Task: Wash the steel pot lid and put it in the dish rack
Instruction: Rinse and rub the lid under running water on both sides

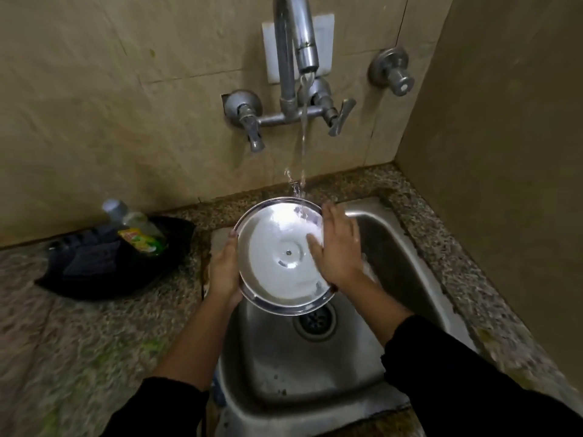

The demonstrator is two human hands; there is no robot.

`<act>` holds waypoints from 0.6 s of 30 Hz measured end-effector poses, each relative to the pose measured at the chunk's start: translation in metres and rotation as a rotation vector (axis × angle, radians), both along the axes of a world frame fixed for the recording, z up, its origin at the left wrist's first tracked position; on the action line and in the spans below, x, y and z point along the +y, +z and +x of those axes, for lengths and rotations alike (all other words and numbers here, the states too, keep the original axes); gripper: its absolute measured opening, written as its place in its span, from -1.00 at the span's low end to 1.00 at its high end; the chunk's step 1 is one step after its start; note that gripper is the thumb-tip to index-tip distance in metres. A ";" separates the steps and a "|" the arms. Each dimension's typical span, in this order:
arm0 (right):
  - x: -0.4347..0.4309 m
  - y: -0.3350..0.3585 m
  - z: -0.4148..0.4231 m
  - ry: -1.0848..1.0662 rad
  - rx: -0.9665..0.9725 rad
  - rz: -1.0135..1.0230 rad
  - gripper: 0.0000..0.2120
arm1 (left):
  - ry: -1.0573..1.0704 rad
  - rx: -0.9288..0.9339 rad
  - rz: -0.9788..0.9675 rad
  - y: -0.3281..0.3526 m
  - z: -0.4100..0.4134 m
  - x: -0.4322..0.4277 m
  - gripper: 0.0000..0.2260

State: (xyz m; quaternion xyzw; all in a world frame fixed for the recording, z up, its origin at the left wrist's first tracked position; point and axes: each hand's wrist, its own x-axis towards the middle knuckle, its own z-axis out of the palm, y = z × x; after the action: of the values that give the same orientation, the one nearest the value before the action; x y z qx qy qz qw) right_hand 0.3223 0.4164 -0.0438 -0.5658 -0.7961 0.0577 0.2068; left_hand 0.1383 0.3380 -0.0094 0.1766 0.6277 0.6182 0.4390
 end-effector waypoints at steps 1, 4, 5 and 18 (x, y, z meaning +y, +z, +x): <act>-0.009 -0.002 -0.005 0.112 -0.051 -0.038 -0.37 | 0.005 0.001 0.000 -0.002 0.002 0.000 -0.71; -0.040 -0.004 -0.013 0.589 -0.151 -0.096 -0.33 | 0.008 -0.017 -0.013 -0.002 0.009 -0.001 -0.73; -0.052 -0.005 -0.010 0.725 -0.177 -0.100 -0.34 | 0.003 -0.015 -0.028 -0.004 0.010 -0.002 -0.74; -0.043 0.018 0.046 0.603 0.344 -0.170 -0.77 | -0.137 -0.378 -0.383 -0.015 0.010 -0.029 -0.66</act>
State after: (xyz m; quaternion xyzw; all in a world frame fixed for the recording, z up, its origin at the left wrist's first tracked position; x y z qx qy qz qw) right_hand 0.3680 0.3733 -0.0262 -0.3028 -0.8731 0.2767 0.2637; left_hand 0.1488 0.3090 -0.0247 0.0139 0.6268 0.4791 0.6143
